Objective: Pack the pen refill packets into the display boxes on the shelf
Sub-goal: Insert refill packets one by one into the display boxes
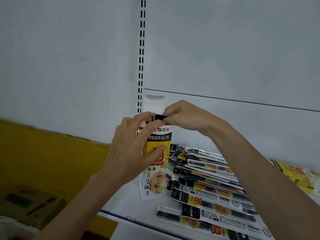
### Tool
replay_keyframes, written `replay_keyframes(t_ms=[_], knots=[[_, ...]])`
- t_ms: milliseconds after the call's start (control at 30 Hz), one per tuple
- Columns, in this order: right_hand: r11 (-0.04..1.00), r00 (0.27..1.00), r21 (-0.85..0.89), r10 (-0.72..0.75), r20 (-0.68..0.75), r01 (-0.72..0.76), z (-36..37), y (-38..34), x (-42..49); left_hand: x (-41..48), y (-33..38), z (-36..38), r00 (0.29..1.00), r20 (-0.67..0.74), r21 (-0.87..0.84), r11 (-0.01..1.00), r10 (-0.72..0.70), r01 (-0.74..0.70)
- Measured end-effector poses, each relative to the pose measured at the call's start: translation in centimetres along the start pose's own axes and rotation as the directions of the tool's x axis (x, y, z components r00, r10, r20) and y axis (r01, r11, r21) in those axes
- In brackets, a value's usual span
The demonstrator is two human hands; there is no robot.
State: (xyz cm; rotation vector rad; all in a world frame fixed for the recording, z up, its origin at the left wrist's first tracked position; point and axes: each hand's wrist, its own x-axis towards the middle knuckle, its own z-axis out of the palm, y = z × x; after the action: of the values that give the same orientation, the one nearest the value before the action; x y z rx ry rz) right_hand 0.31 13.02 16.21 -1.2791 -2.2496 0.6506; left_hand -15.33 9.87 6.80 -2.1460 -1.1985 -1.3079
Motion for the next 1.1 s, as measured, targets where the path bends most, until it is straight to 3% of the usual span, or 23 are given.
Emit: replay_keyframes(t_ms=[100, 200, 267, 333, 400, 467, 500, 567, 667, 833, 967, 1100], knots=[[0.997, 0.996, 0.03, 0.069, 0.059, -0.071, 0.4, -0.1, 0.1, -0.3, 0.2, 0.3, 0.991, 0.062, -0.198, 0.971, -0.122, 0.132], [0.995, 0.994, 0.083, 0.039, 0.103, -0.048, 0.2, 0.1, -0.3, -0.4, 0.7, 0.3, 0.95, 0.189, -0.496, 0.811, -0.247, 0.31], [0.966, 0.999, 0.253, -0.046, -0.014, 0.048, 0.3, 1.1, -0.8, -0.4, 0.7, 0.4, 0.95, 0.183, -0.536, 0.785, -0.252, 0.311], [0.921, 0.964, 0.363, -0.043, -0.262, 0.14, 0.5, 3.0, -1.7, -0.4, 0.5, 0.5, 0.957, 0.16, -0.529, 0.797, -0.243, 0.291], [0.988, 0.941, 0.134, -0.032, -0.336, 0.081, 0.5, 5.2, -3.3, -0.5, 0.4, 0.7, 0.962, 0.148, -0.52, 0.809, -0.231, 0.275], [0.969, 0.995, -0.227, 0.082, -0.062, -0.094, 0.9, 7.7, -5.1, -0.6, 0.6, 0.7, 0.962, 0.15, -0.506, 0.818, -0.228, 0.273], [0.929, 0.981, -0.341, 0.18, 0.078, -0.143, 1.3, 8.9, -5.9, -0.6, 0.6, 0.8, 0.962, 0.149, -0.502, 0.82, -0.23, 0.273], [0.892, 0.936, -0.402, 0.299, 0.183, -0.206, 2.2, 10.4, -7.3, -0.4, 0.7, 0.7, 0.959, 0.152, -0.507, 0.814, -0.239, 0.283], [0.876, 0.94, -0.426, 0.311, 0.142, -0.225, 2.6, 11.4, -8.0, 0.3, 0.7, 0.2, 0.944, 0.205, -0.491, 0.807, -0.257, 0.327], [0.804, 0.984, -0.576, 0.18, 0.001, -0.147, 3.2, 12.3, -7.9, 0.4, 1.1, -0.3, 0.938, 0.243, -0.39, 0.86, -0.248, 0.329], [0.873, 0.99, -0.467, 0.116, -0.074, -0.138, 3.0, 12.3, -8.2, 0.0, 1.0, -0.6, 0.921, 0.279, -0.351, 0.864, -0.271, 0.361], [0.991, 0.974, -0.049, 0.116, -0.192, -0.128, 1.7, 11.3, -8.5, 0.1, 1.3, -1.2, 0.915, 0.305, -0.36, 0.858, -0.263, 0.366]])
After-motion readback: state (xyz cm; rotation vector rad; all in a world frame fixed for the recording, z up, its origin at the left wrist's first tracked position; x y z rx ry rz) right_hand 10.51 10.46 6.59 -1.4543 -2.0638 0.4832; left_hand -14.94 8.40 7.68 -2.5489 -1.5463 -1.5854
